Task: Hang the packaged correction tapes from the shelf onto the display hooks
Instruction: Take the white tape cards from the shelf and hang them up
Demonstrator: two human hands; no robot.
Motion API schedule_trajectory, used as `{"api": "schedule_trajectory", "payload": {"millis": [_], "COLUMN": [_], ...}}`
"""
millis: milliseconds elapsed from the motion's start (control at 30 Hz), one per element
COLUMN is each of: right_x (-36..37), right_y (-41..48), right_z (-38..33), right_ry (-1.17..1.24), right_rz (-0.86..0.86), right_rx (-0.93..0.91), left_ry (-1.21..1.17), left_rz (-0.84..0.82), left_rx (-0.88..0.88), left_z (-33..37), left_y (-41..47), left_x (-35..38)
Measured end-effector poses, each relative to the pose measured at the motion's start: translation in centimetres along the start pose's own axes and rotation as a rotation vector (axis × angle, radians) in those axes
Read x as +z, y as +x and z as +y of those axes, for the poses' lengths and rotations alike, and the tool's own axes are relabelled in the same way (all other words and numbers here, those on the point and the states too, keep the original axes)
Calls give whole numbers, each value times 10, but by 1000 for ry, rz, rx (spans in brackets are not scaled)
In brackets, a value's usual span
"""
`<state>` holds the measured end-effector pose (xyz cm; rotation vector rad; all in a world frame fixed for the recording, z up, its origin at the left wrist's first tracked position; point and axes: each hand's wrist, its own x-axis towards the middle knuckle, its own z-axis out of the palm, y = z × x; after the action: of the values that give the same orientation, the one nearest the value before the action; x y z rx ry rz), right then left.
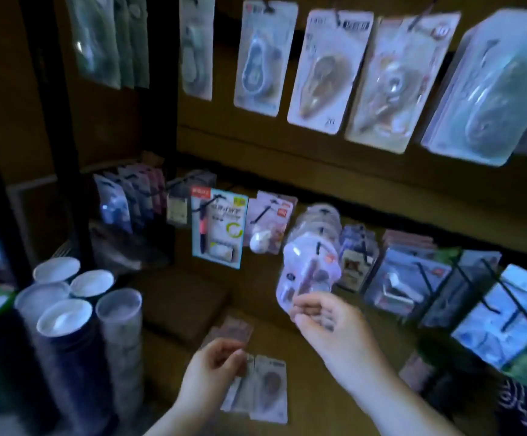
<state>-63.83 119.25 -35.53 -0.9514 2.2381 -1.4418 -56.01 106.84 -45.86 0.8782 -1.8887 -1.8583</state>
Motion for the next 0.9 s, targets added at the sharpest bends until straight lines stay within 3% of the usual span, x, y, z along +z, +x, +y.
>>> {"api": "schedule_trajectory", "payload": {"millis": [233,400,467,700,900], "right_x": [32,38,39,79,102], "right_y": [23,45,55,93,111], "right_z": [151,237,263,312,334], "right_ry": [7,-187,-173,-46,32], "right_rz": [29,-191,-166,-40,52], "right_rx": [478,782,855,1038,1054], "left_ry": [284,531,524,665,578], "left_rz": [1,-2,-12,193,162], "left_rx": [-269,-511,-520,-524,-582], "left_z": [-87,-139,-158,-203,-227], "left_y": [46,83,102,146,173], "left_x": [29,56,63,49,43]}}
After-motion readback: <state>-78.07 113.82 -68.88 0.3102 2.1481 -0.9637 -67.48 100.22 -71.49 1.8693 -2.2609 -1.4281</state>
